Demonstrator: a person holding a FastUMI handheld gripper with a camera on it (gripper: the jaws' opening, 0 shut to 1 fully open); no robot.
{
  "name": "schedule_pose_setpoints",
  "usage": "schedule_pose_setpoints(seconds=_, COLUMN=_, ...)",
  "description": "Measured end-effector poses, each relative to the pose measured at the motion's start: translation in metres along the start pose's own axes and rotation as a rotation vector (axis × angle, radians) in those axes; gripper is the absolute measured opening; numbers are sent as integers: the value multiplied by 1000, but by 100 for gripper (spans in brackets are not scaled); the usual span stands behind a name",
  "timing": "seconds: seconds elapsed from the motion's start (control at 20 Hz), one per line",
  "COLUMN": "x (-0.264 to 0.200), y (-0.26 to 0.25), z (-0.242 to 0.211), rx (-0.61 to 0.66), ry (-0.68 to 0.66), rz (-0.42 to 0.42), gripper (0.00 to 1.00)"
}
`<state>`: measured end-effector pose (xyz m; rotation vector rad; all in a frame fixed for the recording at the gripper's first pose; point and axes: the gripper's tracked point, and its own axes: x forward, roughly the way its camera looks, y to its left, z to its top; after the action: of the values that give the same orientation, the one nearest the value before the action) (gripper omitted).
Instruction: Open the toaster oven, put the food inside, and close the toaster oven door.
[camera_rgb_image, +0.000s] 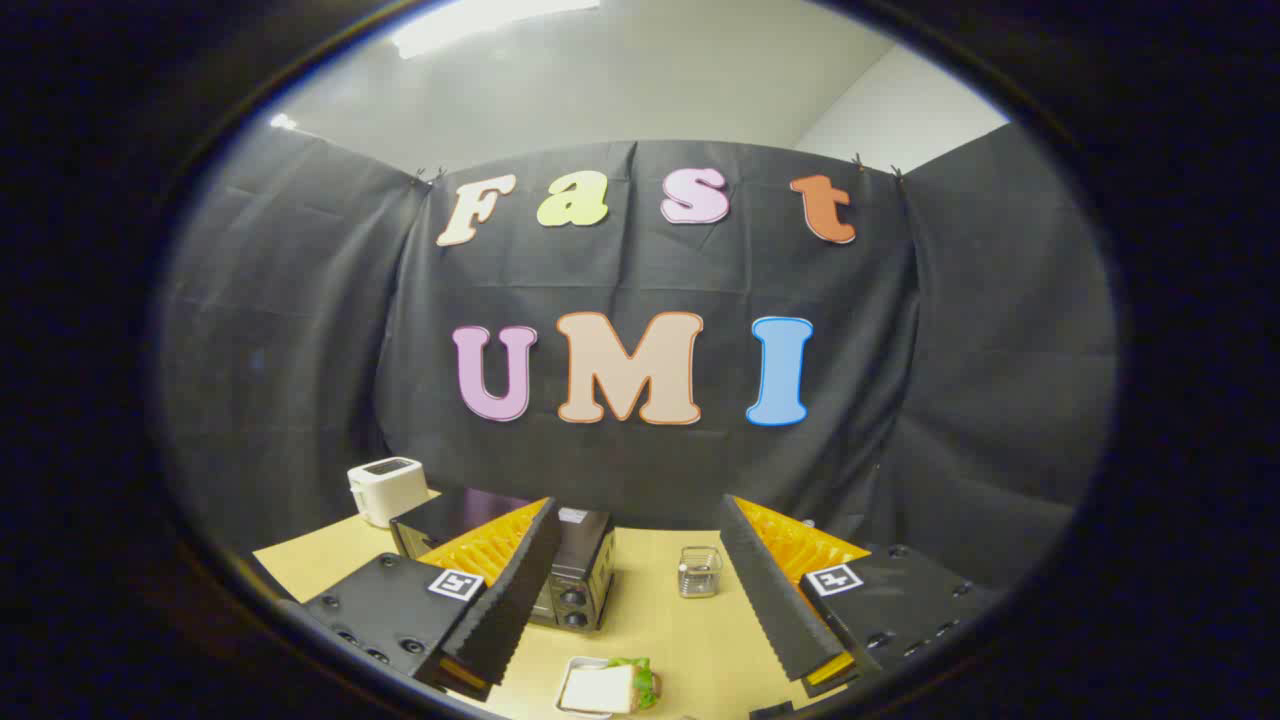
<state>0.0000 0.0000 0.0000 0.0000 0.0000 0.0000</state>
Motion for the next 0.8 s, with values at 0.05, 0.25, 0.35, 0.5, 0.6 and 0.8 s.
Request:
schedule_pose_setpoints(seconds=0.05, x=0, y=-5, z=2, rx=0, ry=-2, rz=-6, gripper=100)
schedule_pose_setpoints(seconds=0.25, x=-2, y=-25, z=11, rx=-16, ry=-24, rz=-61, gripper=100)
schedule_pose_setpoints(seconds=0.35, x=-4, y=-31, z=13, rx=-7, ry=-30, rz=-77, gripper=100)
schedule_pose_setpoints(seconds=0.5, x=-6, y=-38, z=13, rx=21, ry=-25, rz=-90, gripper=100)
schedule_pose_setpoints(seconds=0.6, x=-7, y=-41, z=14, rx=29, ry=-26, rz=-94, gripper=100)
schedule_pose_setpoints(seconds=0.8, x=-6, y=-41, z=13, rx=22, ry=-38, rz=-101, gripper=100)
